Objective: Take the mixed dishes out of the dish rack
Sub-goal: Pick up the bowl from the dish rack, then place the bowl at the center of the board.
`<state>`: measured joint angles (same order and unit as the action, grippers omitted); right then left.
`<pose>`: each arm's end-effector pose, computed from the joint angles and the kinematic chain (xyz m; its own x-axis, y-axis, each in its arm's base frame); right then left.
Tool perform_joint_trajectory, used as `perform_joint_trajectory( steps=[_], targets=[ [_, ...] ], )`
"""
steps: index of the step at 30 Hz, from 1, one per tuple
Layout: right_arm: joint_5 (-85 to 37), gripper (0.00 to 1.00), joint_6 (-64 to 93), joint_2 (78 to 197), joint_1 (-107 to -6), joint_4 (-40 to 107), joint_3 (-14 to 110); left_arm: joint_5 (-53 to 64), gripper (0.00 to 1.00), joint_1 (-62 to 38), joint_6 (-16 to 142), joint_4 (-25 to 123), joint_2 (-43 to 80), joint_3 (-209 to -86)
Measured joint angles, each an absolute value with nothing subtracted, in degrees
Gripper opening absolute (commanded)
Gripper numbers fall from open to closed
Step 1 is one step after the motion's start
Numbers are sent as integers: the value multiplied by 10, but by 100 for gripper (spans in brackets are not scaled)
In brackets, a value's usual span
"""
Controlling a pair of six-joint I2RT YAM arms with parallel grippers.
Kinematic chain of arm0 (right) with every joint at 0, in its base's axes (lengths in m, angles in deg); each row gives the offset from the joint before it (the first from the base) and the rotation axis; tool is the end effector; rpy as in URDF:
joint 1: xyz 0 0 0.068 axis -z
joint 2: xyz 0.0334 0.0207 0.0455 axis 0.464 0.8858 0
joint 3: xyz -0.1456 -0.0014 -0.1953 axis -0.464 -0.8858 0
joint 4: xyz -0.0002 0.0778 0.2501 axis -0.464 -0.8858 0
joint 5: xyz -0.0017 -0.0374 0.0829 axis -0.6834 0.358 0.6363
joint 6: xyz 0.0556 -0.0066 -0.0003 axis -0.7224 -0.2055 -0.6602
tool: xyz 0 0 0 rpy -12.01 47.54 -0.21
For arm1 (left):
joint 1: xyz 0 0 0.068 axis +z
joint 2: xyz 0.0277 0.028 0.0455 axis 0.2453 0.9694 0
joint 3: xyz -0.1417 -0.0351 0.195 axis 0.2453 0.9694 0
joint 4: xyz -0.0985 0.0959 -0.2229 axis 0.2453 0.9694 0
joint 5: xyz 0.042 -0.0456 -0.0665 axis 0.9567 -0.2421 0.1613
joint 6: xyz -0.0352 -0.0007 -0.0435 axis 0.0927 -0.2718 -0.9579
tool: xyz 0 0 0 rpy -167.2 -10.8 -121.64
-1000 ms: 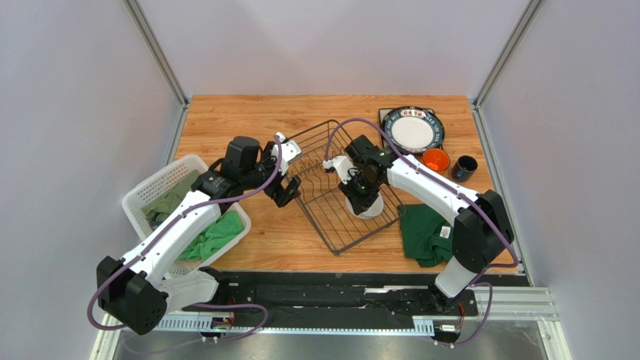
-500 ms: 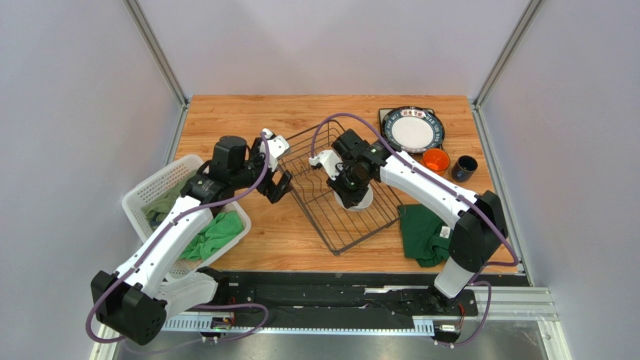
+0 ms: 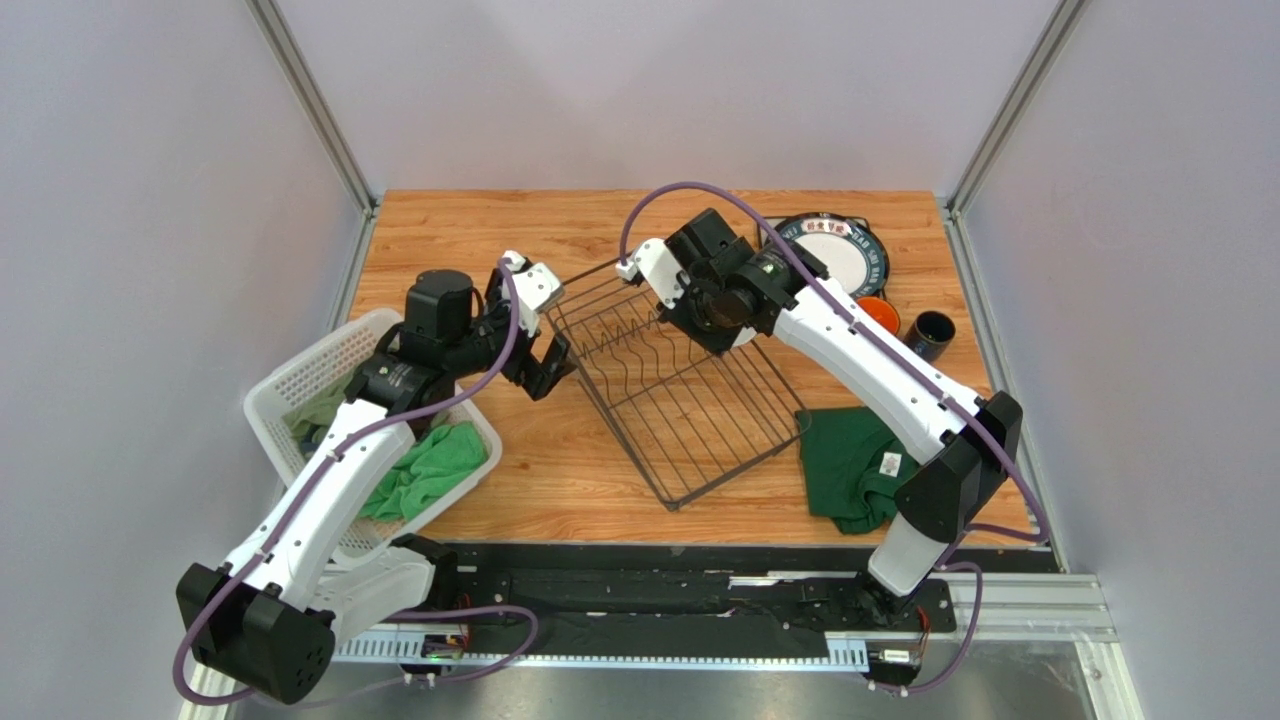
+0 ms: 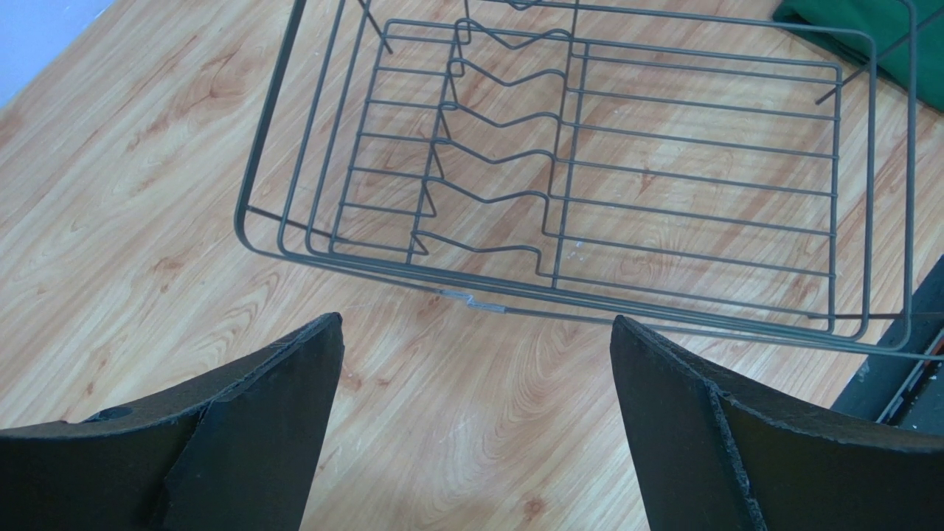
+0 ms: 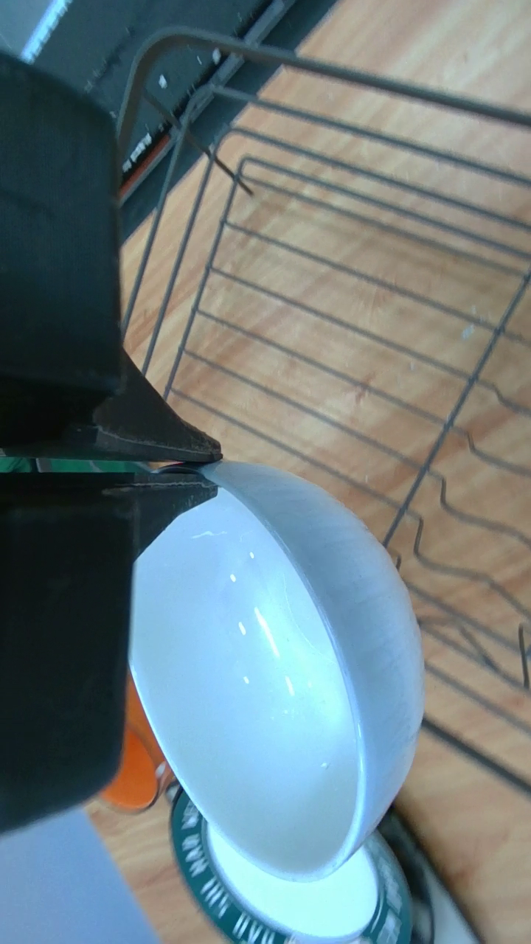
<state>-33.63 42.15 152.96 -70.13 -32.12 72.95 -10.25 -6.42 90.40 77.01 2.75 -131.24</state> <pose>0.2512 0.2276 0.3258 -0.3718 -0.8225 -0.4304 -0.8473 0.4901 -0.2046 0.2233 -0.1009 0.3067 -0.2654 0.3601 -0.8944 0.7541 0.6555 0.0402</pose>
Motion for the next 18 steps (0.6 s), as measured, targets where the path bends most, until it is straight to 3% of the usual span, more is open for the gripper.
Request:
perform_joint_trajectory(
  steps=[8,18],
  targets=[
    [-444,0,440,1542,-661,-335,769,-111,98,-62,904,770,28,-1312],
    [-439,0,457,1581,-542,-351,780,-122,98,-62,902,770,28,-1312]
  ],
)
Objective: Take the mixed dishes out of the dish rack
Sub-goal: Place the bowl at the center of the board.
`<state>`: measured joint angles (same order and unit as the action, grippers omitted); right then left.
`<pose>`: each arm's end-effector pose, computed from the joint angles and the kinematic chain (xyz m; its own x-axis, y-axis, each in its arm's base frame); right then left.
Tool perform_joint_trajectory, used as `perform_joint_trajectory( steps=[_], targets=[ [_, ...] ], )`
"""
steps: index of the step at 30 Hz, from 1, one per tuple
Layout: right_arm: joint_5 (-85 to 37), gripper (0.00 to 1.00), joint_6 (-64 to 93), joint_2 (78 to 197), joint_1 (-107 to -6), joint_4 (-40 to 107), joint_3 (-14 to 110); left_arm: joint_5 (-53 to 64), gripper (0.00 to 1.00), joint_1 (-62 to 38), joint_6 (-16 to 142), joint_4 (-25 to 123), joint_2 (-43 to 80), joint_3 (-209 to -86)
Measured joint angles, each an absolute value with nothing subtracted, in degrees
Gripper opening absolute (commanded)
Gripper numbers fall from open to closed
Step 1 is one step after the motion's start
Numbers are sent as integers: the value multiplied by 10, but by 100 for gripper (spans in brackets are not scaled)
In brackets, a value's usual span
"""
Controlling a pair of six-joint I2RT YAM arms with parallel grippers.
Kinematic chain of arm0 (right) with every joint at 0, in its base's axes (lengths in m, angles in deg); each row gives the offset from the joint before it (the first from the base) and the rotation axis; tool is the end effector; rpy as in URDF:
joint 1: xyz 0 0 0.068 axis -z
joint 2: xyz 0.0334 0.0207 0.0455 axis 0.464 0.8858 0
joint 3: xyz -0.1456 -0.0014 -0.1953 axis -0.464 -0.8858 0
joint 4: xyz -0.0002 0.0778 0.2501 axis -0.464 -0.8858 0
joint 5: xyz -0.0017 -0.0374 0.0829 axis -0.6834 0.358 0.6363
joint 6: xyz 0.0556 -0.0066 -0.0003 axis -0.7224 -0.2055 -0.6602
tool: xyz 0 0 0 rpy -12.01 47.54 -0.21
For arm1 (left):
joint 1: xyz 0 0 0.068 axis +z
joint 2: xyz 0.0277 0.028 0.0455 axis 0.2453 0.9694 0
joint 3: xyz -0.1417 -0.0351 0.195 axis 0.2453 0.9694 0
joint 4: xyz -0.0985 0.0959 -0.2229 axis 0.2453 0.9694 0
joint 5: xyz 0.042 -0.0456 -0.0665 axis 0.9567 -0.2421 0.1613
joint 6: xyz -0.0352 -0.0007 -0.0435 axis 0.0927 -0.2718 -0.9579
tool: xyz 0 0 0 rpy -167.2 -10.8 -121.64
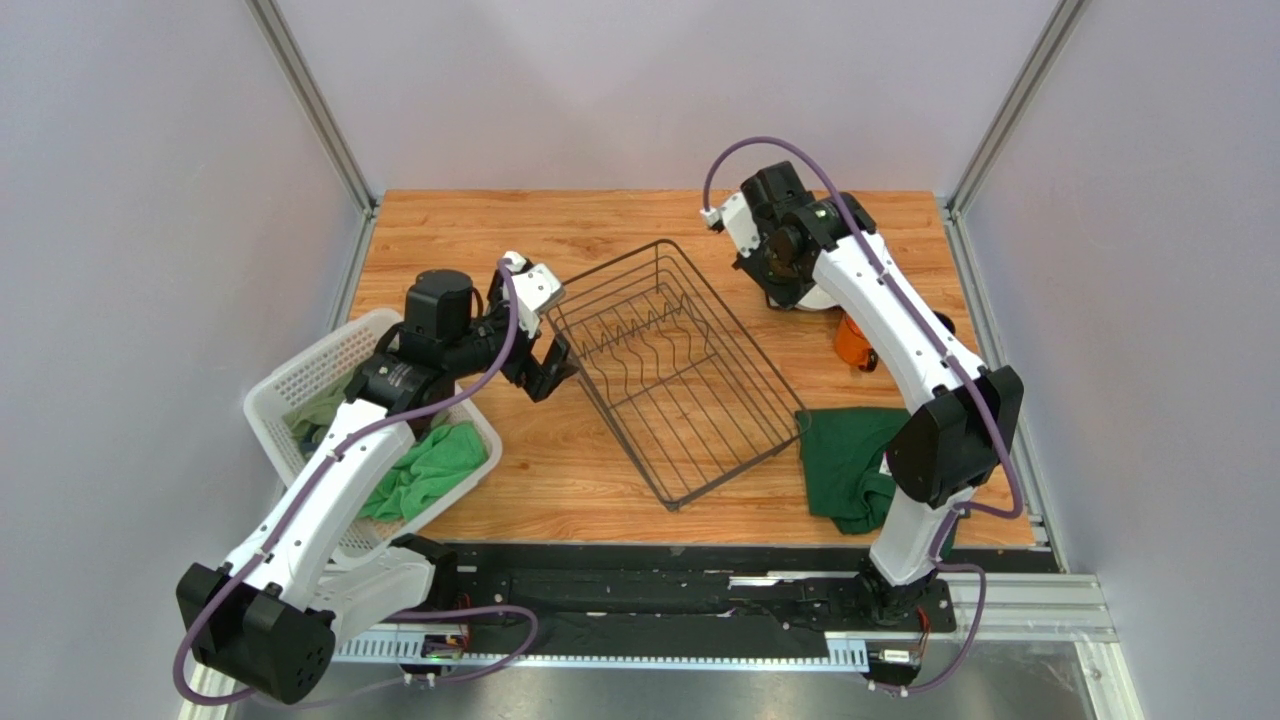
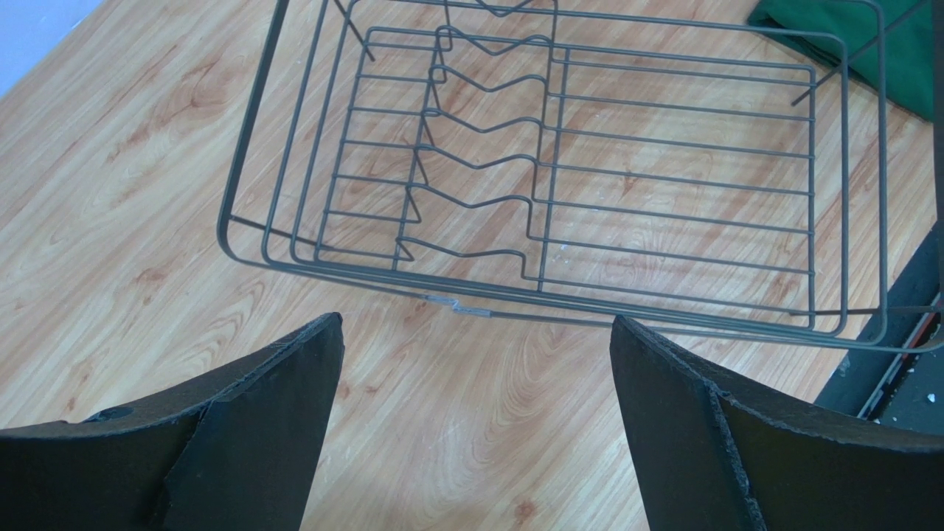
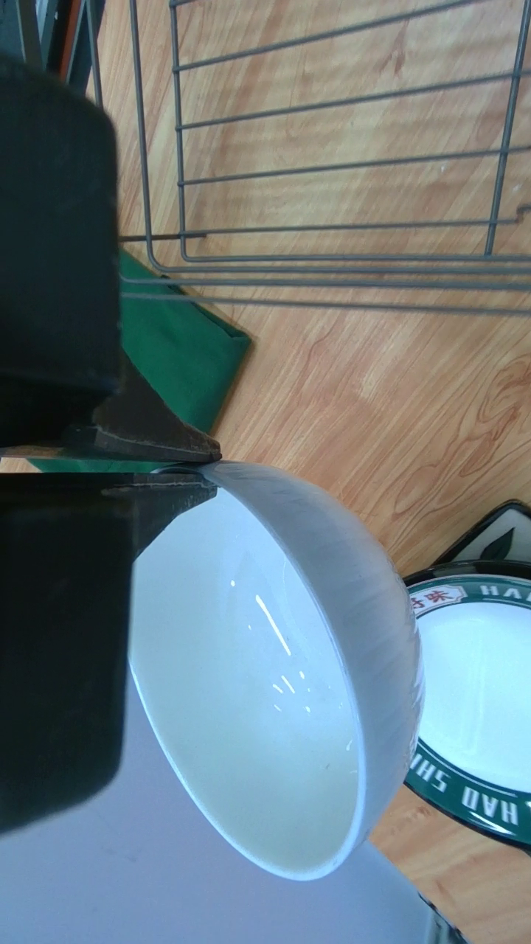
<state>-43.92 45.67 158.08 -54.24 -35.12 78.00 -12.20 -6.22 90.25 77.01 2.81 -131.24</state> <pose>0.3203 0.1507 0.3204 -0.5913 -0.7459 -0.3067 -0.6543 0.6660 -0.3583 0.2230 -0.1011 0.3067 -0.2642 0.3518 -0.8980 0.7706 0.6370 0.0228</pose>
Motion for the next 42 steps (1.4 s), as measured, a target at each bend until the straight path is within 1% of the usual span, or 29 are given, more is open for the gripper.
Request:
perform_joint_trajectory(
  steps=[5,10,28,42],
  targets=[
    [-410,0,465,1602,-493,-353,780,-126,98,-62,902,770,29,-1312],
    [-386,0,474,1621,-475,-349,776,-128,98,-62,902,770,34,-1312],
    [-345,0,489,1708,-470,-324,755,-131,98,-62,902,771,42,-1312],
    [-327,0,504,1722,-469,-316,726,-132,98,-60,902,771,47,-1312]
  ],
)
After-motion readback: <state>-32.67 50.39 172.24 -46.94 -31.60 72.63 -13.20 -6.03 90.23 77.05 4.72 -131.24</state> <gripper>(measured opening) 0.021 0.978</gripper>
